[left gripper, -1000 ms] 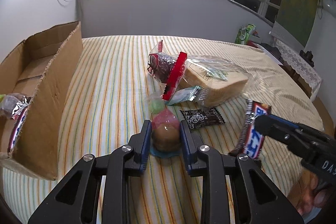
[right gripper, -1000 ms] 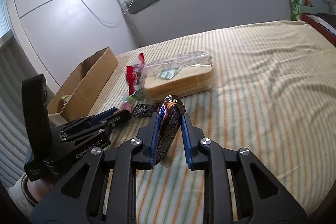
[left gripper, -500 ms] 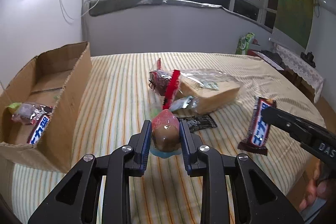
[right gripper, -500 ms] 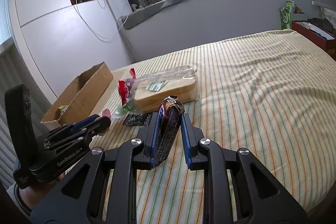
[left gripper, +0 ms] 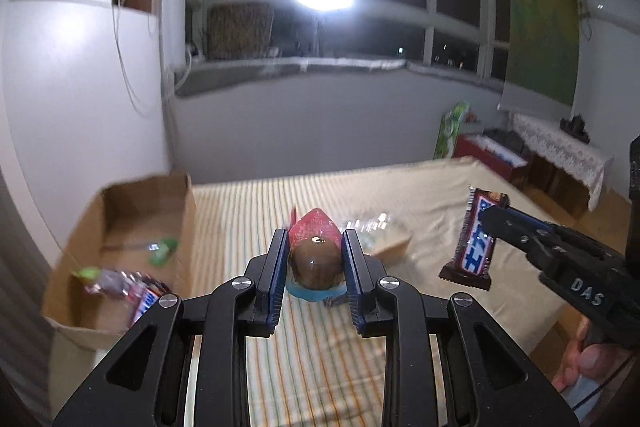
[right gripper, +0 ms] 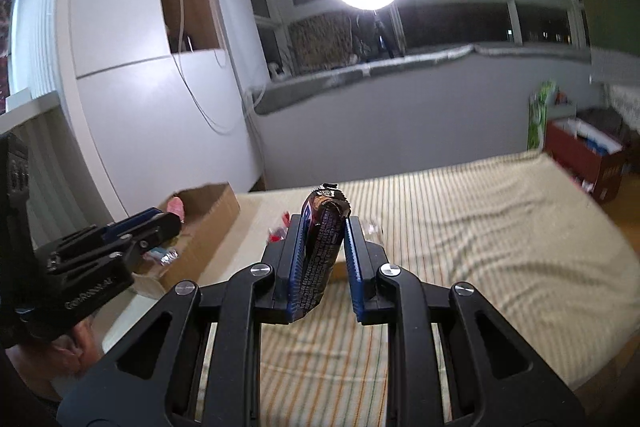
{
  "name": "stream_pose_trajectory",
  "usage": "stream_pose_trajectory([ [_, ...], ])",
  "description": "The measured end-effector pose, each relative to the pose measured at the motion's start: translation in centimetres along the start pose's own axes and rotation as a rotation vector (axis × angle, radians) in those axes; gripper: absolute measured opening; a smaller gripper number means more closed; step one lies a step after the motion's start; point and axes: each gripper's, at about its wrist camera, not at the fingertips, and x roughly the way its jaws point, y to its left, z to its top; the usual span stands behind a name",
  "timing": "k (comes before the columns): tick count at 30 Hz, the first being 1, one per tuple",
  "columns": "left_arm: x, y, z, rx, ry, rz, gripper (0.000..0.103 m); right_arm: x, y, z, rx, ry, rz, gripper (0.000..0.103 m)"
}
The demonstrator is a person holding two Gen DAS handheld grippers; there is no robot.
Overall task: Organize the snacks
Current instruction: 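Carry both snacks over the cardboard box and lower them inside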
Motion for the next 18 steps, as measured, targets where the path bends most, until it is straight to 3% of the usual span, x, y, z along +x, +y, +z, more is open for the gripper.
stream_pose_trajectory([
  [7,-4.1,1.7,1.2,-0.020,-0.082,0.002,0.025,-1.7,3.1,1.4,-0.057,-0.024,-0.010,0.021],
  [18,-5.4,4.7,0.8,-0.070,-0.112,0.023,0.025,-0.4,6.7,1.3,-0.124,0.013,0.000,0.021],
])
